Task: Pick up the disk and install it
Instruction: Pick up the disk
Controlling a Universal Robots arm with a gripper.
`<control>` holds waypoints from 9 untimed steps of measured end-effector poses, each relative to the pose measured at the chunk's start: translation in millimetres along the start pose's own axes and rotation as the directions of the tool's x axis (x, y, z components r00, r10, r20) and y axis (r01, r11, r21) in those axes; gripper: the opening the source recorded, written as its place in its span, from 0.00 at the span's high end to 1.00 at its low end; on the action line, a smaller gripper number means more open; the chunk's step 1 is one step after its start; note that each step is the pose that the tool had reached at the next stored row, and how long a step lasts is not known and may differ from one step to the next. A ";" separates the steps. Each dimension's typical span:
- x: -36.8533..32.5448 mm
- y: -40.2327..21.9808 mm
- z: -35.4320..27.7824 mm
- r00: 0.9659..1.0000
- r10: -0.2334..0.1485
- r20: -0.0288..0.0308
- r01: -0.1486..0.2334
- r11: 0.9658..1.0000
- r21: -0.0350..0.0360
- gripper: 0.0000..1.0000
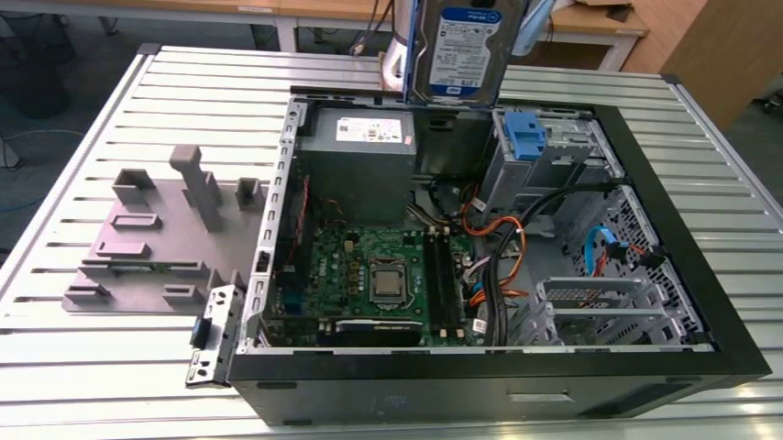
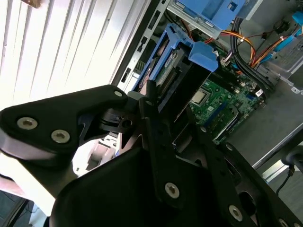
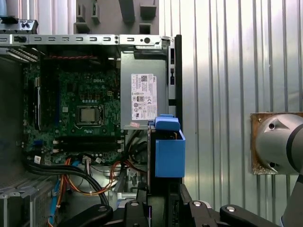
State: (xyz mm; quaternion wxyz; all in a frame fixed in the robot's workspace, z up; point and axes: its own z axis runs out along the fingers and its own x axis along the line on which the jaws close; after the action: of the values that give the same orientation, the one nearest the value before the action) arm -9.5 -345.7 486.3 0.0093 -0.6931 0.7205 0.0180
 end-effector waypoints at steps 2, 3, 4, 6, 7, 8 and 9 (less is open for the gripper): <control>0.1 -1.3 0.8 1.000 0.000 0.000 0.000 1.000 0.000 0.65; 0.2 -1.9 1.2 1.000 0.000 0.000 0.000 1.000 0.000 0.65; 0.6 -2.4 1.6 1.000 0.000 0.000 0.000 1.000 0.000 0.65; 1.4 -3.3 2.2 1.000 0.000 0.000 0.000 1.000 0.000 0.65; 1.9 -3.8 2.5 1.000 0.000 0.000 0.000 1.000 0.000 0.65; 2.4 -4.2 2.8 1.000 0.000 0.000 0.000 1.000 0.000 0.65; 2.9 -4.6 3.2 1.000 0.000 0.000 0.000 1.000 0.000 0.65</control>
State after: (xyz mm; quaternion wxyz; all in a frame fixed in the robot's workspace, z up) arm -5.0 -348.6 483.0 0.0092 -0.6931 0.7206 0.0180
